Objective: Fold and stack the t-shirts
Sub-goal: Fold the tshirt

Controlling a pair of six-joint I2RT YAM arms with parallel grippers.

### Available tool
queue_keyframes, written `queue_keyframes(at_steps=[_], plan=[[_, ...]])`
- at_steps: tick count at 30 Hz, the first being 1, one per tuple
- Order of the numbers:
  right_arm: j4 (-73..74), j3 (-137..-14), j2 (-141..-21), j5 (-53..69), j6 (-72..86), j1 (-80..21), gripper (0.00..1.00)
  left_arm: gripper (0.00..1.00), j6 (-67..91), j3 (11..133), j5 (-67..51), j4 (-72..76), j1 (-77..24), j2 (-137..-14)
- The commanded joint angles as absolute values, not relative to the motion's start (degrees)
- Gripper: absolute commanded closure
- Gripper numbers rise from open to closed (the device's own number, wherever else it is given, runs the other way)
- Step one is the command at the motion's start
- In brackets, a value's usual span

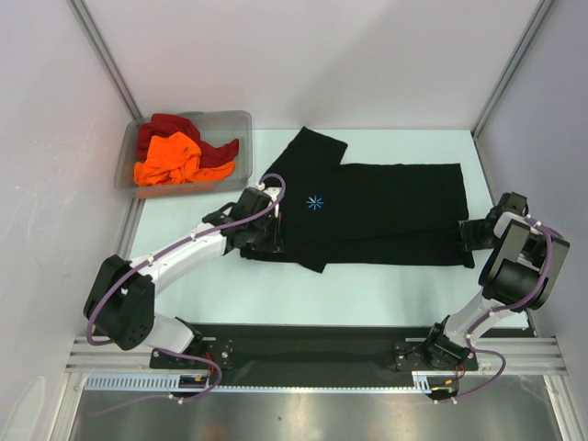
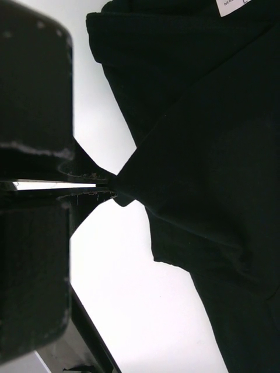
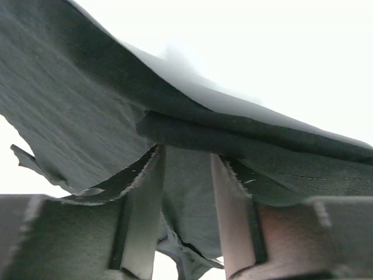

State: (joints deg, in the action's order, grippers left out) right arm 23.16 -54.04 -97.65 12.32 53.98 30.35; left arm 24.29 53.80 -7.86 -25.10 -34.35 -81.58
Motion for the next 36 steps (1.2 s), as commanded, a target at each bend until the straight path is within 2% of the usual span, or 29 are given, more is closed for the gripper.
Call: queue_keyframes(at_steps=[1, 2, 5, 16, 17, 20, 28, 31, 34, 36], plan=[[27.07, -54.76, -100.98, 8.43, 53.70, 30.50, 0.55, 1.00, 23.03, 54.58, -9.05, -23.47, -33.75, -81.47], [27.33, -55.02, -101.25, 8.70, 53.79, 30.67, 0.47, 1.00, 22.94, 54.58, -9.14, -23.38, -33.58, -81.56], [29.35, -56.07, -102.04, 8.79, 53.27, 30.85, 0.37, 1.00, 22.94, 54.49, -9.40, -23.21, -33.40, -81.48], [34.81, -58.09, -105.29, 8.96, 49.58, 32.96, 0.47, 1.00, 23.20, 53.70, -10.11, -22.76, -32.87, -81.30], [34.54, -57.83, -105.38, 9.49, 49.22, 33.22, 0.51, 1.00, 23.20, 53.61, -10.19, -22.68, -32.78, -81.12], [34.54, -57.92, -105.91, 10.19, 48.52, 34.10, 0.81, 1.00, 23.20, 53.53, -10.37, -22.59, -32.43, -80.86], [37.35, -60.03, -104.25, 10.11, 44.83, 34.19, 0.82, 1.00, 23.03, 53.61, -10.81, -22.50, -32.26, -80.95], [38.93, -60.82, -103.01, 10.11, 43.51, 33.66, 0.88, 1.00, 23.03, 53.70, -10.90, -22.33, -32.26, -80.95], [41.65, -62.48, -100.99, 10.11, 42.02, 32.87, 1.00, 1.00, 22.85, 53.96, -10.81, -22.41, -32.17, -80.51], [44.64, -63.54, -98.97, 9.93, 40.96, 31.91, 1.00, 1.00, 22.85, 53.79, -10.90, -22.41, -32.17, -80.25]])
